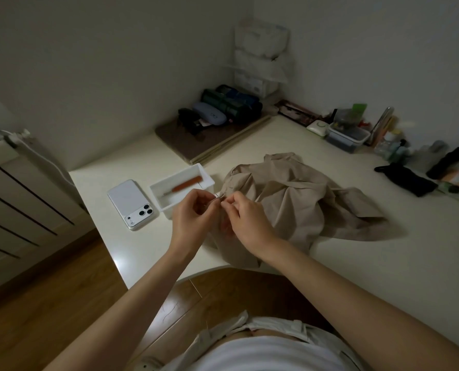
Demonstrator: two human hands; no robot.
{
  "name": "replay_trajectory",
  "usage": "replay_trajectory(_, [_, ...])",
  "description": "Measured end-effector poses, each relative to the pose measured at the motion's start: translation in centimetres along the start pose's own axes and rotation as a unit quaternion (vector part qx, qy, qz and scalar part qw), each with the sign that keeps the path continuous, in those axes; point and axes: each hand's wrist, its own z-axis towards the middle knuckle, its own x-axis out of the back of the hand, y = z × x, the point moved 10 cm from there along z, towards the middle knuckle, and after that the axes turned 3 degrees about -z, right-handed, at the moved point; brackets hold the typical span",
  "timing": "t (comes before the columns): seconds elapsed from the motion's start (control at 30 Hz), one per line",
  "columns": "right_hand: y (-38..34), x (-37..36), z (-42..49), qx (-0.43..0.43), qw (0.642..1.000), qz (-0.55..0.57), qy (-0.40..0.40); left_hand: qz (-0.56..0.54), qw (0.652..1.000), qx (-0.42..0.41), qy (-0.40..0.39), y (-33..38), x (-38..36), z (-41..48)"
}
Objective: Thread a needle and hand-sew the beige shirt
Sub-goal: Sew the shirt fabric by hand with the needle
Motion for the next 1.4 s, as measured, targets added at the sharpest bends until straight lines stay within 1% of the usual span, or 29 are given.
replay_trajectory(0.13, [-0.3, -0.4, 0.0, -0.001, 0.999, 0.027, -0.017, 0.02, 1.0, -0.014, 0.0, 0.8, 0.0, 0.1])
replay_trajectory(0.3, [-0.5, -0.9, -0.3, 0.013, 0.999, 0.011, -0.046, 0.043, 0.998, -0.015, 0.036, 0.9, 0.9, 0.9])
replay_trajectory(0.43, [-0.8, -0.3, -0.3, 0.026, 0.999, 0.033, -0.034, 0.035, 0.999, -0.004, 0.033, 0.4, 0.7, 1.0])
replay_trajectory(0.6, [-0.4, 0.4, -0.1, 0.023, 0.999, 0.046, -0.003, 0.004, 1.0, -0.009, -0.01, 0.6, -0.6, 0.6])
replay_trajectory(0.77, [-0.2, 1.4, -0.1, 0.033, 0.998, 0.046, 0.036, -0.036, 0.997, 0.047, -0.045, -0.7, -1.2, 0.4])
replay_trajectory(0.83, [-0.3, 1.6, -0.1, 0.038, 0.998, 0.036, 0.041, -0.04, 0.996, 0.056, -0.064, -0.8, -1.4, 0.3])
replay_trajectory(1.0, [-0.1, 1.7, -0.5, 0.043, 0.998, 0.026, 0.032, -0.041, 0.992, 0.073, -0.096, -1.1, -2.0, 0.0])
replay_trajectory(1.1, [0.3, 1.6, -0.6, 0.036, 0.999, 0.017, 0.019, -0.026, 0.992, 0.061, -0.104, -0.9, -2.2, -0.1])
replay_trajectory(1.17, [0.6, 1.3, -0.7, 0.032, 0.999, -0.013, 0.002, -0.025, 0.993, 0.047, -0.11, -0.4, -2.2, -0.1])
replay_trajectory(1.27, [1.3, 1.6, -0.7, 0.005, 0.998, -0.068, -0.01, -0.017, 0.991, 0.029, -0.128, 0.0, -2.3, 0.2])
replay_trajectory(1.4, [2.2, 2.1, -0.3, -0.037, 0.998, -0.046, -0.014, 0.027, 0.982, 0.028, -0.187, -0.9, -3.1, 0.1])
